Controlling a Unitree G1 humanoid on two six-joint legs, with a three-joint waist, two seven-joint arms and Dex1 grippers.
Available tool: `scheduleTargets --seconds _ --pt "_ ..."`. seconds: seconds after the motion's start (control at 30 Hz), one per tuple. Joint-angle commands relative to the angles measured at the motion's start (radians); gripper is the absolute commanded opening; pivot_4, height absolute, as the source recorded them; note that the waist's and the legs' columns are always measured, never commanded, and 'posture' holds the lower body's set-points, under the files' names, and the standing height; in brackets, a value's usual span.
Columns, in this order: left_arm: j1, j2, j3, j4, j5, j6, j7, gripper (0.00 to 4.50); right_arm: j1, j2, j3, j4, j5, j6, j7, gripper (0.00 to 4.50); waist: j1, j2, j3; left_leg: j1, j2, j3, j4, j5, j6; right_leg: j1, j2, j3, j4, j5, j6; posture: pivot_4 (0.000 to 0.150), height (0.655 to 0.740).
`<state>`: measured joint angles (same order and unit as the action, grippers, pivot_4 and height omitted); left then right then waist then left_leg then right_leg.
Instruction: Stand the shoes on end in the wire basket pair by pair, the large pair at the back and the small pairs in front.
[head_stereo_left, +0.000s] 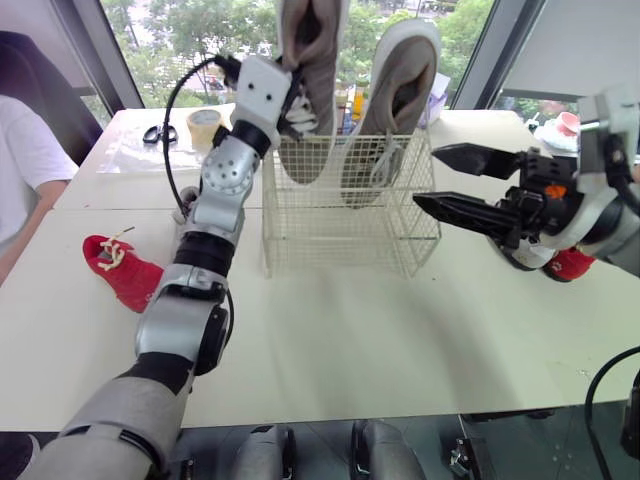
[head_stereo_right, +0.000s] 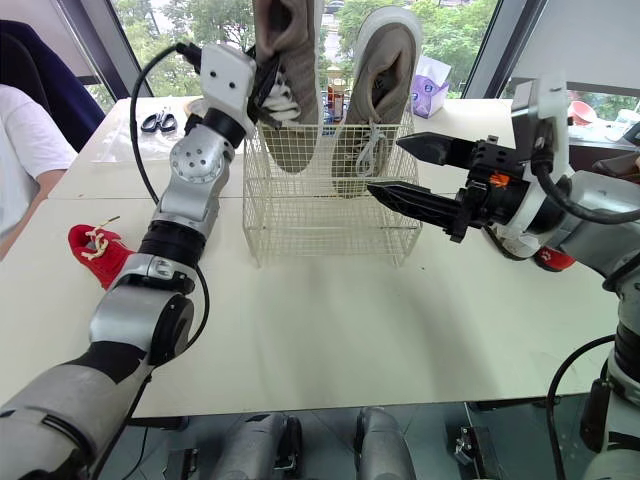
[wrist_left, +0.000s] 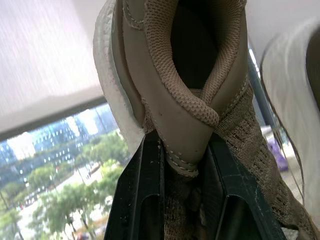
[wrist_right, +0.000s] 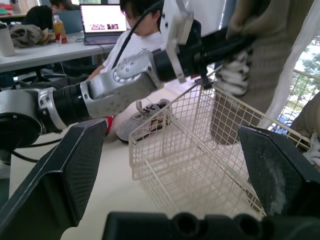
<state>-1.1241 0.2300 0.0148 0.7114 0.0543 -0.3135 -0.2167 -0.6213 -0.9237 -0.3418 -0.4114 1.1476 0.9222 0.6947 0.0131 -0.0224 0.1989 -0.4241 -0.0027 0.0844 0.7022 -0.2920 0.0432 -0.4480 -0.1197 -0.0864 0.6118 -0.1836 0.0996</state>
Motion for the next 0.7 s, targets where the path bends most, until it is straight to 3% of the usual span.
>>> scheduleTargets --seconds 0.03,0.23,0.5,0.7 --pt "0.021 0.002 0.022 -0.125 -0.043 0.081 -0.013 0.39 -0.027 0.0 -0.004 0.011 -0.007 -0.027 0.02 4.5 0.0 0.0 0.0 0.0 0.0 0.0 0.0 0.0 0.0 0.0 0.0 0.0 0.0 0.0 0.0 0.15 0.74" --pt "0.143 0.036 0.037 -0.443 -0.121 0.283 -0.074 3.3 -0.021 0.01 0.022 0.027 -0.008 -0.026 0.037 4.5 -0.002 0.0 0.0 0.0 0.0 0.0 0.0 0.001 -0.003 0.0 0.0 0.0 0.0 0.0 0.0 0.15 0.74" --pt "0.421 0.093 0.03 -1.008 -0.203 0.756 -0.085 3.3 -0.017 0.025 0.085 0.054 -0.08 -0.016 0.003 4.5 0.002 0.001 0.0 0.0 0.0 0.0 0.0 0.002 -0.003 0.001 0.0 0.001 0.0 0.0 0.0 0.15 0.74" --pt "0.509 0.176 0.104 -1.19 -0.34 0.965 -0.155 3.3 0.01 0.062 0.076 0.092 -0.094 -0.029 0.011 4.5 0.0 0.001 0.0 0.002 0.0 -0.002 0.002 0.001 -0.001 0.004 0.0 0.0 0.0 0.0 0.0 0.15 0.74"
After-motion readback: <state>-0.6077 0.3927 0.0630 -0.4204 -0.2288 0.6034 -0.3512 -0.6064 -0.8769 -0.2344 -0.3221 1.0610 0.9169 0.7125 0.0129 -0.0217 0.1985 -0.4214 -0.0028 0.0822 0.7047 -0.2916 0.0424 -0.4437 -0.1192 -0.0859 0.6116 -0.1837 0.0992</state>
